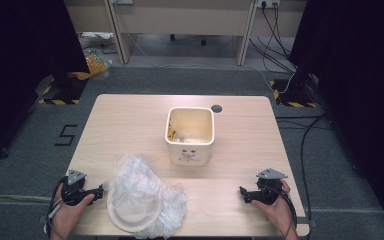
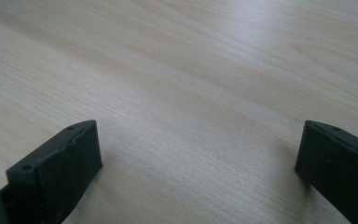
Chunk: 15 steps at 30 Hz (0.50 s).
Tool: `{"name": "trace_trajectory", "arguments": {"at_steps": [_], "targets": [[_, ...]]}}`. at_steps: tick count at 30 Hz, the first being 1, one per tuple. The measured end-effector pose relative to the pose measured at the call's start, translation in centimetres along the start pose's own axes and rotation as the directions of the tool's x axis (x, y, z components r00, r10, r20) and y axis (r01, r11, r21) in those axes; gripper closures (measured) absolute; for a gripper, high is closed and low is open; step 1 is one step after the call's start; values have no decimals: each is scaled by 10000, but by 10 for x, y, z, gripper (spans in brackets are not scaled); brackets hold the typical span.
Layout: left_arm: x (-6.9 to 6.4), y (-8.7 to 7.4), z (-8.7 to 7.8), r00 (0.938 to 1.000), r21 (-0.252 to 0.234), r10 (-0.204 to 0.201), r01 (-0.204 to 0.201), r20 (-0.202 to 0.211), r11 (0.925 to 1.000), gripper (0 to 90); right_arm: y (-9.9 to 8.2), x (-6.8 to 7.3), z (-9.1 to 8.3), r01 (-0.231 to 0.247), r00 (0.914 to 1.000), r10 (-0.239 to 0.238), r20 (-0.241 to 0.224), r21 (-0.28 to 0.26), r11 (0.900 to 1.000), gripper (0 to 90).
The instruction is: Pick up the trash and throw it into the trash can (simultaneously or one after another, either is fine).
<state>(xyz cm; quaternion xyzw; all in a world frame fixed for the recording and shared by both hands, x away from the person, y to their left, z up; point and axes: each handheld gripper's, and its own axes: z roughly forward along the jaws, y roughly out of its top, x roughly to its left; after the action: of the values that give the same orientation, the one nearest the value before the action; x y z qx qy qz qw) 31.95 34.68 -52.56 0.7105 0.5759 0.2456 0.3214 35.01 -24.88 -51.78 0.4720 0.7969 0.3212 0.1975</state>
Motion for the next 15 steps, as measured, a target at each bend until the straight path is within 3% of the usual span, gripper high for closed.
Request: {"name": "trace_trajectory", "arguments": {"at_steps": [9, 13, 15], "targets": [[1, 0, -1, 10000, 14, -28, 28, 59, 10000, 128, 0, -1, -1, -105, 9999, 105, -95, -10, 9999, 14], [2, -2, -3, 9998, -86, 27, -26, 205, 10000, 152, 2, -3, -6, -309, 9994, 306, -160, -219, 9993, 206], [3, -2, -5, 9995, -78, -54, 57, 308, 10000, 153, 2, -3, -7, -261, 9994, 256, -236, -195, 9995, 170]]}}
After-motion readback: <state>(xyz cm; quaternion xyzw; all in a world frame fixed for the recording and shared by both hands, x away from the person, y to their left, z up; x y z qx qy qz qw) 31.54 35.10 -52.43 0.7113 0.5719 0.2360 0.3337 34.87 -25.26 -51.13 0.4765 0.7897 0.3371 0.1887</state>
